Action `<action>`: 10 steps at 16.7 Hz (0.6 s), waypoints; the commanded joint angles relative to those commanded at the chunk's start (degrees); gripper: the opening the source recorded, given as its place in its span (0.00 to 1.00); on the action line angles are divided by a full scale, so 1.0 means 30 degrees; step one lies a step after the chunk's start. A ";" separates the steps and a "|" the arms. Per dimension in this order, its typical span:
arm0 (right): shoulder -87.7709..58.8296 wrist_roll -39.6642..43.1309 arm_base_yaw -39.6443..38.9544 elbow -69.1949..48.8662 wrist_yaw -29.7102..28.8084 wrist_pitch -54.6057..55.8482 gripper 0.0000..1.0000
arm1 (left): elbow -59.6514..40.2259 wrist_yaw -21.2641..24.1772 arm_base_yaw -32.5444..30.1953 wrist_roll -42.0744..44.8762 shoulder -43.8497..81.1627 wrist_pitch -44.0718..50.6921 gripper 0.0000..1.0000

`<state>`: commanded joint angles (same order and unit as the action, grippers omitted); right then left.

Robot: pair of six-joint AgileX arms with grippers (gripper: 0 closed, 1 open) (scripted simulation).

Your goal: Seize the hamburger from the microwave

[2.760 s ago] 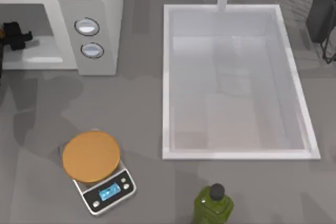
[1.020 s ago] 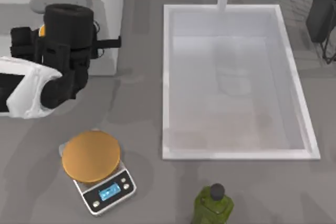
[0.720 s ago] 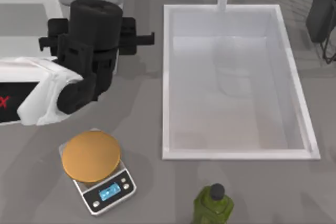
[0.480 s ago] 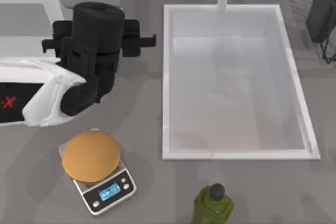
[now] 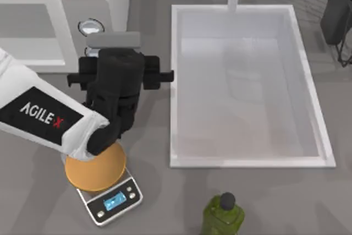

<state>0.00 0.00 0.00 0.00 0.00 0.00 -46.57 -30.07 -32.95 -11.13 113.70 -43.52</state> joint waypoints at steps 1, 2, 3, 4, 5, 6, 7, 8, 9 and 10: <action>0.0000 0.0000 0.0000 0.0000 0.0000 0.0000 1.00 | 0.0223 0.0062 -0.0052 -0.0008 0.0636 -0.0913 0.00; 0.0000 0.0000 0.0000 0.0000 0.0000 0.0000 1.00 | 0.0436 0.0123 -0.0098 -0.0015 0.1218 -0.1812 0.00; 0.0000 0.0000 0.0000 0.0000 0.0000 0.0000 1.00 | 0.0628 0.0179 -0.0137 -0.0020 0.1735 -0.2603 0.00; 0.0000 0.0000 0.0000 0.0000 0.0000 0.0000 1.00 | 0.0792 0.0227 -0.0170 -0.0024 0.2173 -0.3230 0.00; 0.0000 0.0000 0.0000 0.0000 0.0000 0.0000 1.00 | 0.0911 0.0262 -0.0193 -0.0027 0.2481 -0.3666 0.00; 0.0000 0.0000 0.0000 0.0000 0.0000 0.0000 1.00 | 0.0987 0.0285 -0.0203 -0.0028 0.2657 -0.3915 0.00; 0.0000 0.0000 0.0000 0.0000 0.0000 0.0000 1.00 | 0.1005 0.0292 -0.0204 -0.0028 0.2693 -0.3969 0.00; 0.0000 0.0000 0.0000 0.0000 0.0000 0.0000 1.00 | 0.1005 0.0292 -0.0204 -0.0028 0.2693 -0.3969 0.00; 0.0000 0.0000 0.0000 0.0000 0.0000 0.0000 1.00 | 0.1005 0.0292 -0.0204 -0.0028 0.2693 -0.3969 0.00; 0.0000 0.0000 0.0000 0.0000 0.0000 0.0000 1.00 | 0.1005 0.0292 -0.0204 -0.0028 0.2693 -0.3969 0.00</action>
<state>0.00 0.00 0.00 0.00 0.00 0.00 -43.56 -29.19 -33.56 -11.21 121.78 -55.43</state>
